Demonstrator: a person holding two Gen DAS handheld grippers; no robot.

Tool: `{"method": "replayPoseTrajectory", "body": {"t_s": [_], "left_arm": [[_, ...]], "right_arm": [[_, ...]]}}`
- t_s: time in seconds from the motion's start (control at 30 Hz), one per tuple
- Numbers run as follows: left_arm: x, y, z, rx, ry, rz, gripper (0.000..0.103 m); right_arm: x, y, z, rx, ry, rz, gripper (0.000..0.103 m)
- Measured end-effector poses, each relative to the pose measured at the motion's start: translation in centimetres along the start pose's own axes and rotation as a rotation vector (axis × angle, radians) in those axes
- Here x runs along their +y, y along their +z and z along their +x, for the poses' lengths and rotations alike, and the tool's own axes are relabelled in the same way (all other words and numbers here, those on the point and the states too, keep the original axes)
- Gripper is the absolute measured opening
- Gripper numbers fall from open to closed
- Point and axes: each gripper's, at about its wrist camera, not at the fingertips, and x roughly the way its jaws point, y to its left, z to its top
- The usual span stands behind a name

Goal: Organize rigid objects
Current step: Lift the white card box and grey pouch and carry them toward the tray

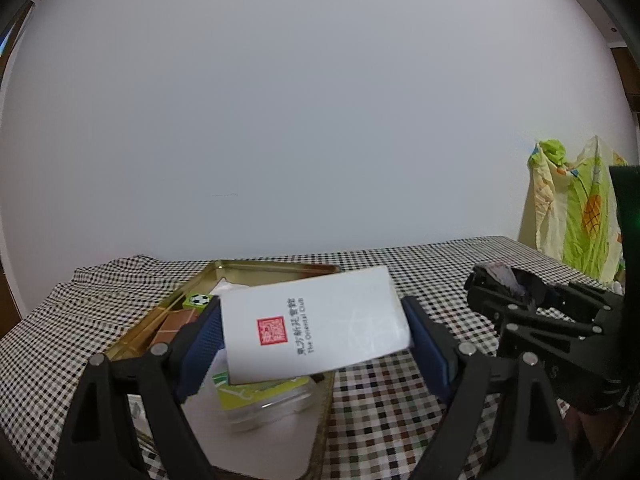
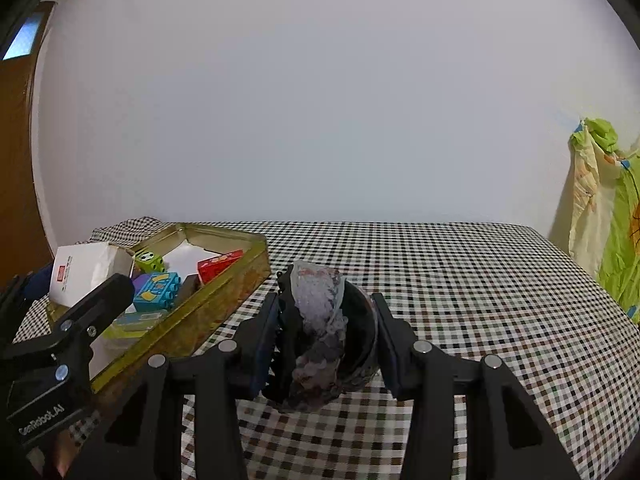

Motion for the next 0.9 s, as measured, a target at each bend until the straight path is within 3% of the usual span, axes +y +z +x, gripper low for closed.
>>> {"method": "replayPoseTrajectory", "body": {"t_s": [0.9], "left_arm": [[4.5,-0.3,0.4,0.001,0.074,-0.053,0.086]], "right_arm": [[4.9,0.1,0.1,-0.003,0.08,-0.063,0.047]]}}
